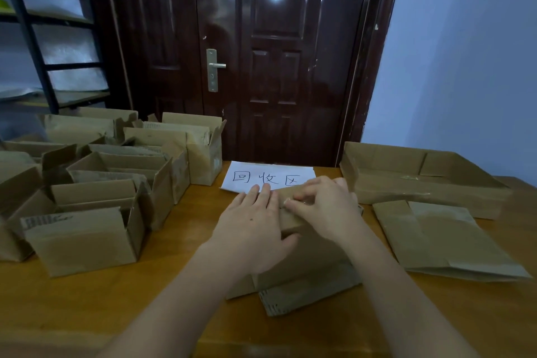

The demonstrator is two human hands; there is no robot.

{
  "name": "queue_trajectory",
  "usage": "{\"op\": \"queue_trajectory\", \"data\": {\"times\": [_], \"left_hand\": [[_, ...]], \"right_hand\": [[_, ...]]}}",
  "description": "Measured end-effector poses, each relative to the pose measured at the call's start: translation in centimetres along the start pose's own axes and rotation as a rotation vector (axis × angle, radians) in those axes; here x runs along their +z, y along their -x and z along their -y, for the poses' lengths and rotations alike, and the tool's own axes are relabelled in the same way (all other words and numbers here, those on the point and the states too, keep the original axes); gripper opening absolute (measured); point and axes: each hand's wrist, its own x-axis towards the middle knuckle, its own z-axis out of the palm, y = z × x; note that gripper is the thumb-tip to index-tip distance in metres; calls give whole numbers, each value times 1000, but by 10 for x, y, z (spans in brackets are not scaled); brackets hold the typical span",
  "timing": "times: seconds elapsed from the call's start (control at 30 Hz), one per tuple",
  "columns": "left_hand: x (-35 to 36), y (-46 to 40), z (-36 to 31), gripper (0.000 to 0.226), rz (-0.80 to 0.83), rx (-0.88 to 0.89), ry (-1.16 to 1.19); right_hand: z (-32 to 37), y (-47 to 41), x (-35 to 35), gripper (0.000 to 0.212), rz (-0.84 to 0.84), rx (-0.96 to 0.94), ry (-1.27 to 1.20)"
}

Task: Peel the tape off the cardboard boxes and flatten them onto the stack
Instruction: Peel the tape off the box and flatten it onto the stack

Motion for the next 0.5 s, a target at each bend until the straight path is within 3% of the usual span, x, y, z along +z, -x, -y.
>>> {"op": "queue_trajectory", "data": {"times": [0.07, 0.3, 0.5], "left_hand": [[-4, -7, -9, 103, -16, -8, -2], [0, -19, -16, 109, 53, -30, -7], [3, -19, -18, 106, 45, -15, -7]], "right_hand": [[4, 1, 2, 19, -38, 1, -48], [-4, 2, -12, 11, -259, -40, 17], [0, 9, -12, 19, -60, -175, -159]]}}
